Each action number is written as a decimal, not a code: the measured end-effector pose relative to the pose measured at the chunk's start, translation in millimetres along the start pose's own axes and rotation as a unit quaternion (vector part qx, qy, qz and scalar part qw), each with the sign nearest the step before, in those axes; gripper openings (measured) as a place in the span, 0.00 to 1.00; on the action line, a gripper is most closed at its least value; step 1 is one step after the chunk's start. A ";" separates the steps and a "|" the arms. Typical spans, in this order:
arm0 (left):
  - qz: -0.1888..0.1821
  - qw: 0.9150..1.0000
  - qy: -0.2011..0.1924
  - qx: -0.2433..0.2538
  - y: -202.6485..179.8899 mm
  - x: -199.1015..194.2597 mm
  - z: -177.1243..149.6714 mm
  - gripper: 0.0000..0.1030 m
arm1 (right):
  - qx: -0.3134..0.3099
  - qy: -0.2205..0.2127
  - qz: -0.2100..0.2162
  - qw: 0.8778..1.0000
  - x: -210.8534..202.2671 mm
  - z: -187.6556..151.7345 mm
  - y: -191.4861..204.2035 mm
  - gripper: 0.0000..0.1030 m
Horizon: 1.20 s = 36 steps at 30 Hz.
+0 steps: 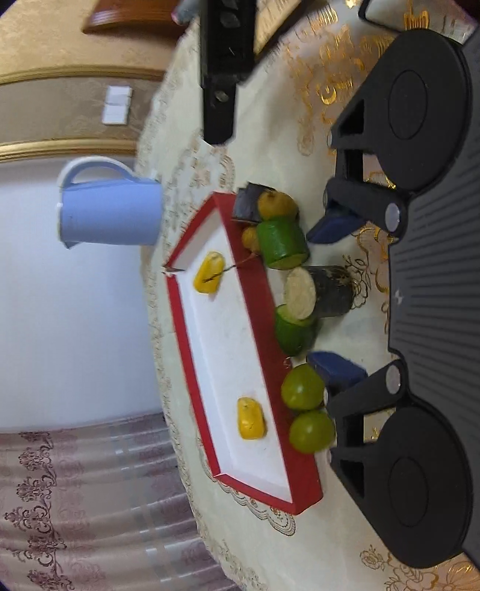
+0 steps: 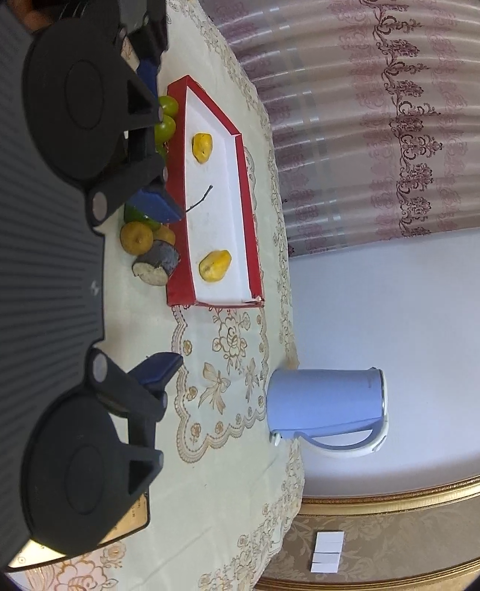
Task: Organize fruits
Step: 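Grasp the dark wooden log piece with the left tool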
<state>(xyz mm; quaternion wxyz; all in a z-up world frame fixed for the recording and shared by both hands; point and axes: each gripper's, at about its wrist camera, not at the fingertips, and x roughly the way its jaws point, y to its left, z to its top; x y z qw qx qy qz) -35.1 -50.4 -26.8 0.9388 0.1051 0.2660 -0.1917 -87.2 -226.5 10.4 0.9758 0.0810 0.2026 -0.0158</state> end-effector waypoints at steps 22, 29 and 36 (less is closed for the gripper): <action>0.054 0.996 -0.006 -0.064 42.6 -11.2 3.1 0.32 | -0.048 0.052 0.042 0.997 21.7 -17.1 28.6 0.43; 0.075 0.994 -0.015 -0.077 63.3 -17.7 4.8 0.32 | -0.071 0.058 0.059 0.994 34.6 -17.7 50.1 0.38; 0.071 0.995 -0.021 -0.069 63.1 -19.8 2.4 0.32 | -0.064 0.068 0.073 0.993 51.7 -15.1 65.9 0.38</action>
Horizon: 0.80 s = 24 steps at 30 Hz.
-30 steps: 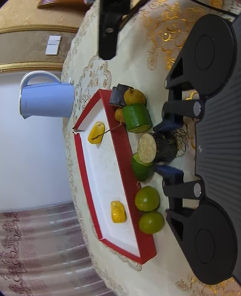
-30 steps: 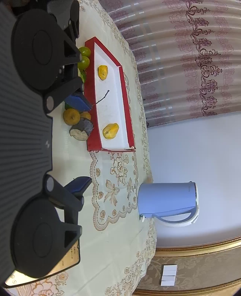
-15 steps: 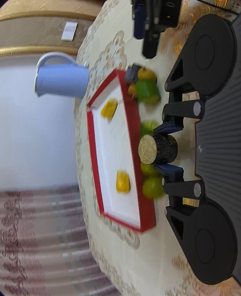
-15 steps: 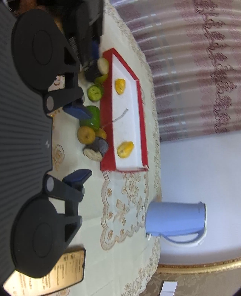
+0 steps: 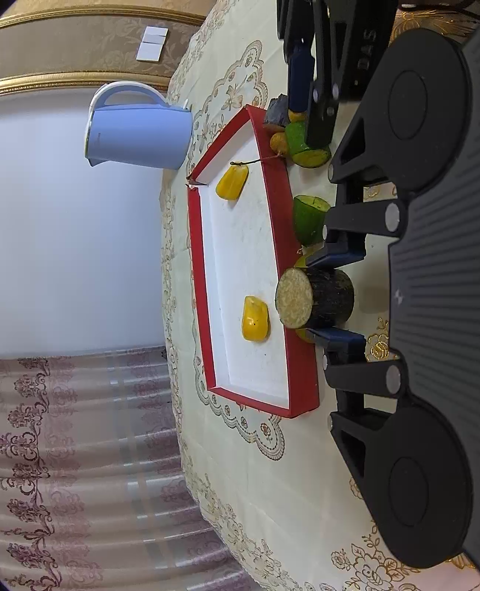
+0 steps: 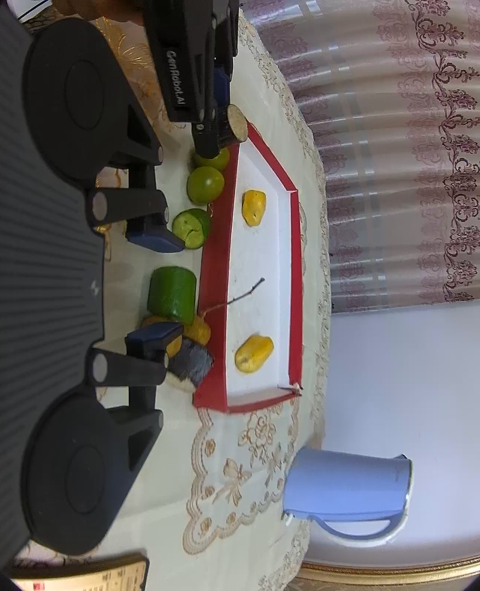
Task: Organize fruits
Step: 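Grasp the dark wooden log piece with the left tool, then grasp the green cylinder with the right tool while the left tool holds the log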
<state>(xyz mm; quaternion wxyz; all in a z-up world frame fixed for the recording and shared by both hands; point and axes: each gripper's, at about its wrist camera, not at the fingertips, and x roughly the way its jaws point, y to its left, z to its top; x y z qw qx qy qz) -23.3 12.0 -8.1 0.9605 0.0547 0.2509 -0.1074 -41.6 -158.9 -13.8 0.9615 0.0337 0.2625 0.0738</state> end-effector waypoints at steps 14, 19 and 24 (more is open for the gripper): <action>0.004 1.000 0.000 -0.004 5.9 -0.6 -0.2 0.32 | -0.016 0.002 -0.036 0.999 4.3 0.7 6.7 0.42; 0.007 1.000 -0.003 -0.003 6.8 -2.3 -0.5 0.32 | -0.012 0.022 -0.047 0.999 22.9 -0.8 6.1 0.43; 0.007 1.000 -0.002 -0.005 7.7 -2.2 0.2 0.32 | -0.022 0.030 -0.049 0.998 34.6 3.3 9.9 0.43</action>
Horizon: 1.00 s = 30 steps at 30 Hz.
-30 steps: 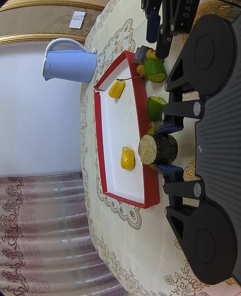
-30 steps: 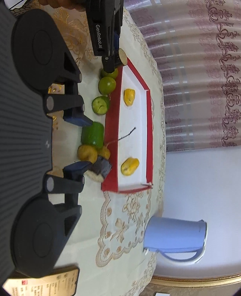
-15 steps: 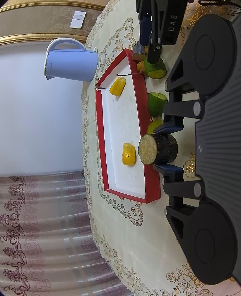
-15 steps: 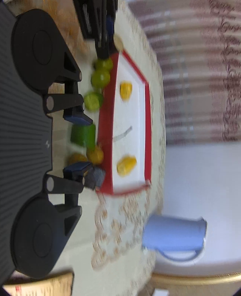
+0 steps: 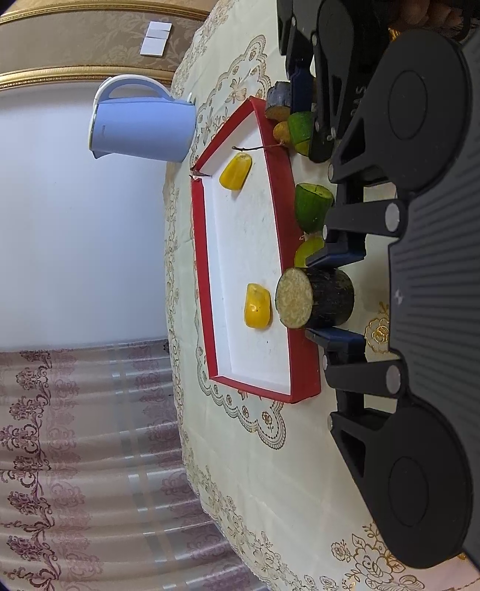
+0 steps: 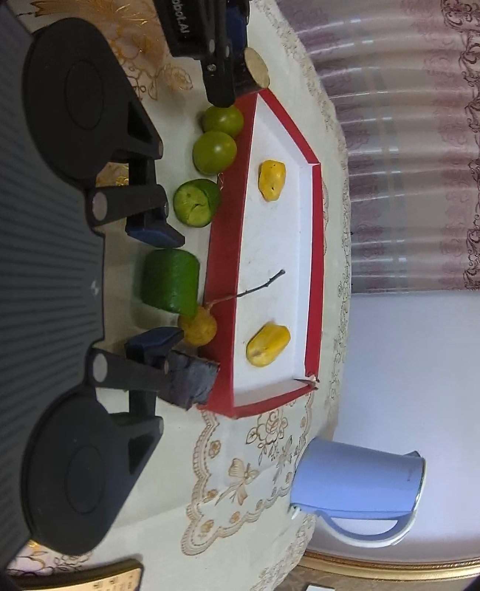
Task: Organize fruits
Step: 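Grasp the green cylinder with the right tool while the left tool holds the log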
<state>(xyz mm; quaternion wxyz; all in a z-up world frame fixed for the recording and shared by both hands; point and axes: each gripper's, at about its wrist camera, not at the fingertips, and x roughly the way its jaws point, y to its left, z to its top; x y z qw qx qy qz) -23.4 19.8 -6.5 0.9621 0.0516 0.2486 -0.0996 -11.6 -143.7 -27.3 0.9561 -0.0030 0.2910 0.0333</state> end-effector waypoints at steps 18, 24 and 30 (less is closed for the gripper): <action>-0.005 1.000 -0.003 0.009 -2.5 -4.5 -1.5 0.32 | 0.024 0.009 0.014 1.000 1.8 -0.3 -8.1 0.29; -0.004 1.000 -0.001 0.006 -0.5 -4.2 -0.4 0.32 | 0.023 -0.007 0.027 0.999 -15.2 2.1 -8.3 0.29; -0.006 1.000 -0.009 0.005 -0.4 -10.3 2.5 0.32 | 0.013 -0.037 0.046 0.998 -38.6 9.2 -3.8 0.29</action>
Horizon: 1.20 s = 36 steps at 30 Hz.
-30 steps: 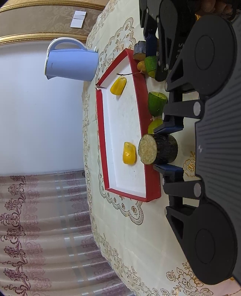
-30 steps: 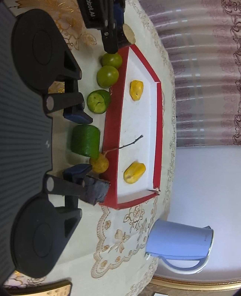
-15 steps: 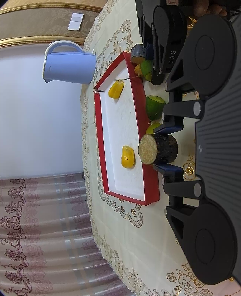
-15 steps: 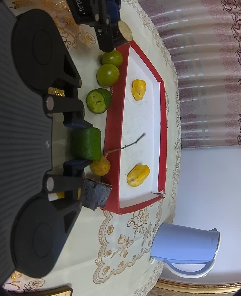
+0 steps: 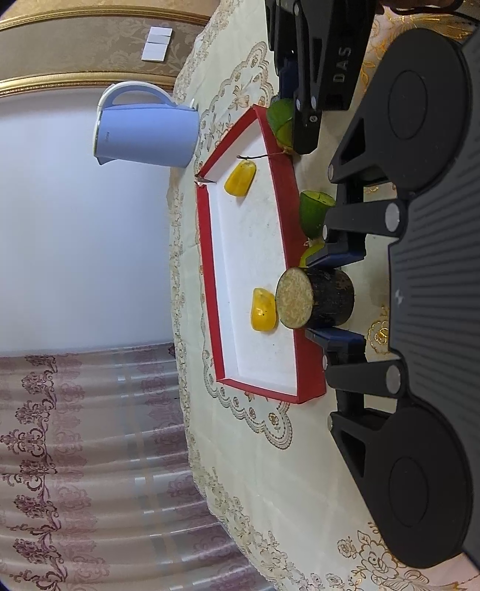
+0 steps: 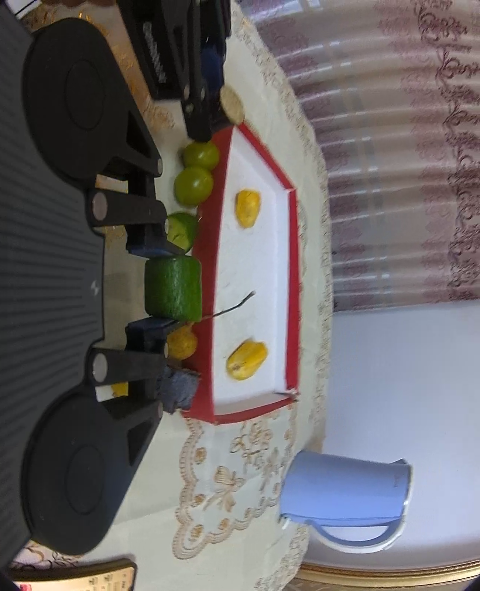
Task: Organize fruits
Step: 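Grasp the green cylinder with the right tool while the left tool holds the log, then carry the log into the red tray and open the left tool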
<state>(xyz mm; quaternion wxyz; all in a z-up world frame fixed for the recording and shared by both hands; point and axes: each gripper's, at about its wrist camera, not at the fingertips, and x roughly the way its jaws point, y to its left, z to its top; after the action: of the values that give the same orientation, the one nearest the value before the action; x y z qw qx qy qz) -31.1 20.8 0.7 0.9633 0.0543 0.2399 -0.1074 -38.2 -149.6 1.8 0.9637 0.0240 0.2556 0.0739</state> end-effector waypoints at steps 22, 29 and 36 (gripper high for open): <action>-0.012 0.999 -0.035 0.022 -0.9 17.7 40.9 0.32 | 0.010 -0.015 0.026 1.000 -16.8 -4.1 -8.4 0.29; -0.013 0.998 -0.041 0.049 -15.7 37.6 52.9 0.32 | 0.016 -0.014 0.029 0.999 -19.4 -5.1 -11.3 0.29; -0.005 0.997 -0.039 0.073 -28.8 71.1 63.4 0.32 | 0.014 -0.016 0.029 0.999 -20.7 -4.9 -11.9 0.29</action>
<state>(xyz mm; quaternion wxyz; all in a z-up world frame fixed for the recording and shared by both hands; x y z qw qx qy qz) 52.0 -29.9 21.2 0.9649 0.1186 0.1939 -0.1315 -56.8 -164.6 6.7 0.9646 0.0464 0.2402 0.0980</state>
